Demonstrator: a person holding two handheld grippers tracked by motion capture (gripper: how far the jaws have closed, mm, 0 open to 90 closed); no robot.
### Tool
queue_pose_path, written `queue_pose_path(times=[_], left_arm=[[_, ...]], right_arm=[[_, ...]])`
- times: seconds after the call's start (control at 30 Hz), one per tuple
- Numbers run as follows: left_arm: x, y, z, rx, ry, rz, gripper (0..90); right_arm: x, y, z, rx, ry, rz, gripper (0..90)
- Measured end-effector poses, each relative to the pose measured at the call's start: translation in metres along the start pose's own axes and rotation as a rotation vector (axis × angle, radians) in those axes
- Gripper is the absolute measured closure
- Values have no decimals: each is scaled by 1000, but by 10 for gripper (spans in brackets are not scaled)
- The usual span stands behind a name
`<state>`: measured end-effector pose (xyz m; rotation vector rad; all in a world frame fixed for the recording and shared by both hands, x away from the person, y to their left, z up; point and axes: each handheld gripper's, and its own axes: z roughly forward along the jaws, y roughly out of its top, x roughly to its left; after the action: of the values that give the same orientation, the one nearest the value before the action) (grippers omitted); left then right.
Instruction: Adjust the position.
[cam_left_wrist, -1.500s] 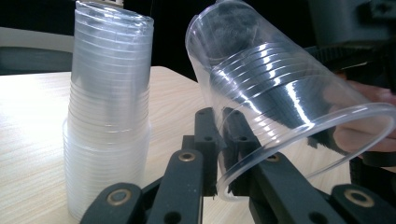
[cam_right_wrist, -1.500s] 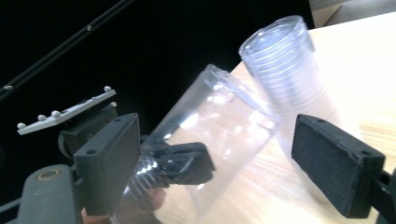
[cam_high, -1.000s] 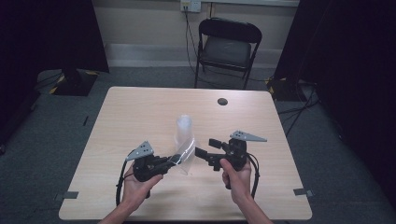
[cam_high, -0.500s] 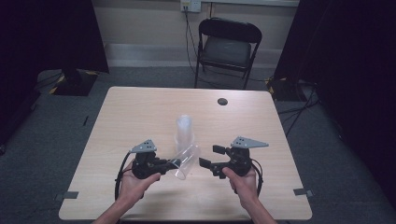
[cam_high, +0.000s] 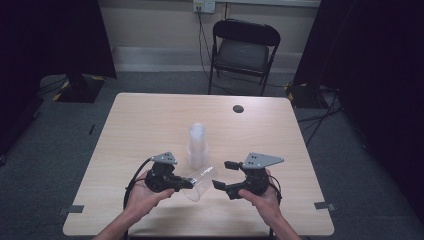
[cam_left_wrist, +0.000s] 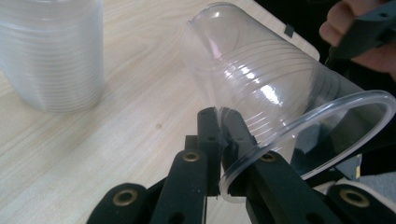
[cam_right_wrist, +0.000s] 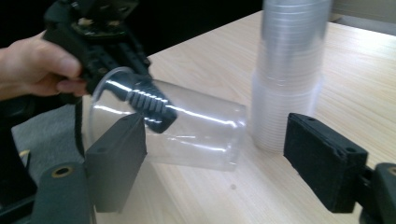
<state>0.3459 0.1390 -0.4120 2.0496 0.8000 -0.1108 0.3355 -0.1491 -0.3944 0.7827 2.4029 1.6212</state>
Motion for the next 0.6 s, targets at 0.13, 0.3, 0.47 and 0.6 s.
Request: queue_pose_path(times=[0.13,0.3,0.47,0.6], left_arm=[[5,1,2,44,-31,-66,877],[9,0,4,84,-68,-106,876],[8,4,3,121,-87,-116,878],[7,7,4,150,-96,-111,878]], right_arm=[[4,0,2,11,71,-44,165],[11,0,6,42,101,-118,150],[19,-3,13,96,119,-192,145],[25,-4,17,120,95,-252,142]])
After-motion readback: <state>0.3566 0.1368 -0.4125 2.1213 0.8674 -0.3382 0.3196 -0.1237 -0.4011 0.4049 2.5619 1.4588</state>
